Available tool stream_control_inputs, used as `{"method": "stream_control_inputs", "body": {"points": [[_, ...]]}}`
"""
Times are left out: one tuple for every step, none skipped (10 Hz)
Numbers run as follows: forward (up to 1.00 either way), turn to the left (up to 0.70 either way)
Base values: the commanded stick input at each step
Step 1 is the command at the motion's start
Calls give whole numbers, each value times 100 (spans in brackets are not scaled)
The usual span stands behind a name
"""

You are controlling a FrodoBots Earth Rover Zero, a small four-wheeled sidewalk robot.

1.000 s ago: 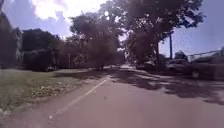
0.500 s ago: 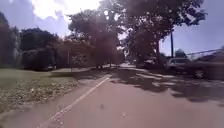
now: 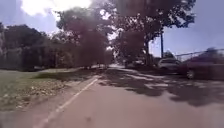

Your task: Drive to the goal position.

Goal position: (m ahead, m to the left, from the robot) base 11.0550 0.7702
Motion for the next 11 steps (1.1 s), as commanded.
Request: {"method": "stream_control_inputs", "body": {"points": [[70,0],[70,0],[70,0],[70,0],[70,0],[70,0],[70,0],[70,0],[70,0],[70,6],[70,11]]}}
